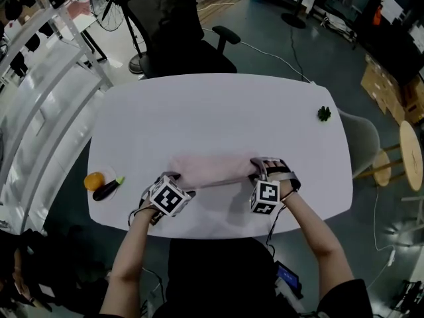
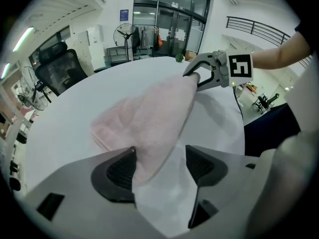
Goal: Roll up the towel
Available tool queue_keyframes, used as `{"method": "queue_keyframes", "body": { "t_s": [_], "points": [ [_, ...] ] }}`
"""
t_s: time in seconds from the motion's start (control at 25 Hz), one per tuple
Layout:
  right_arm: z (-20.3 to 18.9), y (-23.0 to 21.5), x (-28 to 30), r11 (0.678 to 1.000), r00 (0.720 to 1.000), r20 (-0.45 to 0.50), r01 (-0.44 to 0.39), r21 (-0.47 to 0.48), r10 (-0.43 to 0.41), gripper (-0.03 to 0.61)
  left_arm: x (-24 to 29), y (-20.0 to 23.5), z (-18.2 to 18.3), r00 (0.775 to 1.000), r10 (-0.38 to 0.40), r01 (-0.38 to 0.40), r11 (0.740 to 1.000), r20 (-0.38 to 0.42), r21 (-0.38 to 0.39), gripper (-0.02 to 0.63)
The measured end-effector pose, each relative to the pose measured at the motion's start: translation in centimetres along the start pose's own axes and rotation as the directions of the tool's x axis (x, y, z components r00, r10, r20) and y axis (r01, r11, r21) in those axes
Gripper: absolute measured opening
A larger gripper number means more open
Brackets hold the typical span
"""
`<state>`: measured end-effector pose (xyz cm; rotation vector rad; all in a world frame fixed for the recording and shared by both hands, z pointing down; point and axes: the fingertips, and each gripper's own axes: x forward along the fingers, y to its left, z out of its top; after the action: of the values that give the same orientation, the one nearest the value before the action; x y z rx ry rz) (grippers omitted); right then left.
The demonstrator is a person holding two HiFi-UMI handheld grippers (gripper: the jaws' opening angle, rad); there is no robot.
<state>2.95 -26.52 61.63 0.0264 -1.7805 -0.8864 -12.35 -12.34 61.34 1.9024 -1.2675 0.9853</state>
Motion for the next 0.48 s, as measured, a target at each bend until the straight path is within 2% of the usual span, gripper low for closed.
{"method": "queue_keyframes", "body": {
  "t_s": [0.12, 0.2, 0.32, 0.4, 0.48],
  "points": [
    [-0.1, -0.2, -0.1, 0.999, 1.0, 0.018, 0.012, 0.032, -0.013, 0.227, -0.2, -0.3, 0.2, 1.0, -0.004, 0.004, 1.0, 0.01, -0.009, 0.364],
    [-0.3, -0.6, -0.5, 0.996, 0.999, 0.025, 0.022, 0.081, -0.024, 0.266, -0.8, -0.3, 0.4, 1.0, -0.009, 0.01, 1.0, 0.03, -0.024, 0.367],
    [-0.3, -1.0, -2.4, 0.975, 0.999, 0.034, 0.018, 0.221, -0.026, 0.424, -2.6, -0.2, 0.3, 0.996, -0.025, 0.031, 0.997, 0.082, -0.077, 0.368],
    [0.2, -1.6, -4.6, 0.926, 0.996, 0.081, 0.009, 0.378, -0.042, 0.44, -4.1, 0.0, 0.2, 0.991, -0.031, 0.045, 0.993, 0.131, -0.107, 0.368],
    [1.1, -2.2, -7.2, 0.835, 0.987, 0.15, -0.027, 0.549, -0.066, 0.446, -5.7, 0.0, 0.3, 0.981, -0.036, 0.064, 0.988, 0.189, -0.143, 0.368]
  ]
}}
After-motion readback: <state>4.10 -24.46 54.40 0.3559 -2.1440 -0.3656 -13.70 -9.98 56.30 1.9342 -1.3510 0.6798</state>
